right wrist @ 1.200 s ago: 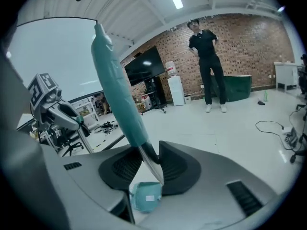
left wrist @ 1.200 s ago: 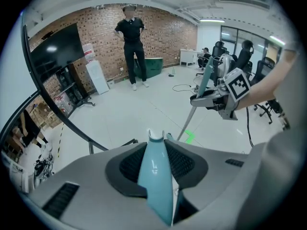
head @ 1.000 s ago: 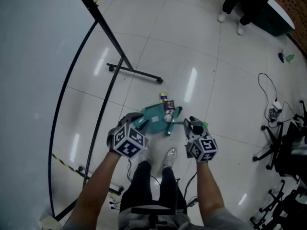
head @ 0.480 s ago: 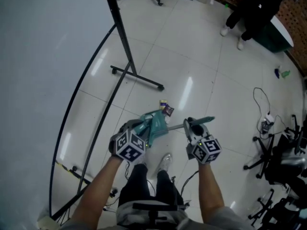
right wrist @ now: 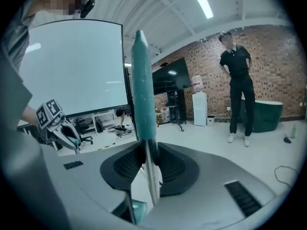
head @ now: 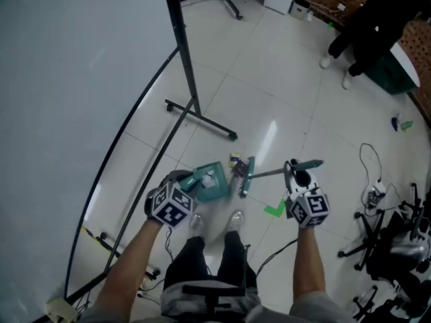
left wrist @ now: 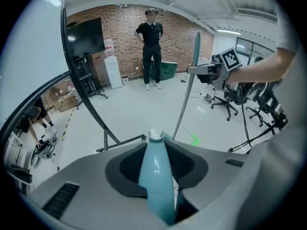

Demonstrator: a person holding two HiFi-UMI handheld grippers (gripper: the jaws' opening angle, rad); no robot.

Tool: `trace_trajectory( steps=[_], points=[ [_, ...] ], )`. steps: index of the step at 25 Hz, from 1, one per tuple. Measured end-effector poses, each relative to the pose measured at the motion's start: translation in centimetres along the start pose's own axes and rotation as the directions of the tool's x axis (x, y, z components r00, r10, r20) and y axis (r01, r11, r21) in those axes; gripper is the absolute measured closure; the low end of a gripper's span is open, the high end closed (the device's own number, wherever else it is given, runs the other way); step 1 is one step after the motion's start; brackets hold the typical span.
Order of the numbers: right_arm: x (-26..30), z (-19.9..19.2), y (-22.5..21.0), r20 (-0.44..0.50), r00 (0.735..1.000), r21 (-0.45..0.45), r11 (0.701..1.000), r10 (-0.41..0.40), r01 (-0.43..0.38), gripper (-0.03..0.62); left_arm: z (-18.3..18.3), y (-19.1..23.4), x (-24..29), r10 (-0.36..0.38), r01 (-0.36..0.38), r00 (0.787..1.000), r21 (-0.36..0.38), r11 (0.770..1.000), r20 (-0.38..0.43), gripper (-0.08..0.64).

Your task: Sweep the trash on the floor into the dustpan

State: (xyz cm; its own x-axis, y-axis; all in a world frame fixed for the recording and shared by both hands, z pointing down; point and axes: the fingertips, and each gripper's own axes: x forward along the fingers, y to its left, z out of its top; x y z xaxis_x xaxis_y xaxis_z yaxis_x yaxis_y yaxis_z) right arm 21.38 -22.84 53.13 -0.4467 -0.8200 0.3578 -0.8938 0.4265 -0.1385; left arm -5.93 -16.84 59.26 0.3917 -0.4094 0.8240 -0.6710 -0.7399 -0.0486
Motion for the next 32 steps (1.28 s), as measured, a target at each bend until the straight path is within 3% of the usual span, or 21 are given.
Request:
trace_trajectory(
  steps=[4,10,16,24,32],
  points=[
    [3.4,-1.0,-1.6,-0.037,0.999,-0.085,0.996,-0.001,-0.002,0.503,0.6,0.6,1.4,0.001,-0.001,1.000,-0.029,1.000,-0.007,0.442],
    [6.8,-8.1,-1.7,-0.131,0.989,-0.090,0.993,0.061,-0.073,0.500,2.4,1.5,3.6,0.021,-0.021,1.000,0.013,1.000,-0.019,0.443],
    [7.1,-9.9,1.3,-0.119,0.989,0.105,0.991,0.089,-0.077,0.482,3.1,2.1,4.1,0.013,-0.013,1.000,0.004,1.000,-0.027,0.443],
    [7.9,-9.8,2.9,-0.068,0.996,0.304,0.952,0.058,-0.035,0.477,2.4,1.7,4.1,0.002,-0.002,1.000,-0.005,1.000,-0.021,0.442],
    [7.6,-8.3,8.3,-0.031,0.975,0.388,0.902,0.220,-0.191,0.477,1.7,1.4,3.7,0.002,-0.002,1.000,-0.007,1.000,-0.014,0.442]
  ],
)
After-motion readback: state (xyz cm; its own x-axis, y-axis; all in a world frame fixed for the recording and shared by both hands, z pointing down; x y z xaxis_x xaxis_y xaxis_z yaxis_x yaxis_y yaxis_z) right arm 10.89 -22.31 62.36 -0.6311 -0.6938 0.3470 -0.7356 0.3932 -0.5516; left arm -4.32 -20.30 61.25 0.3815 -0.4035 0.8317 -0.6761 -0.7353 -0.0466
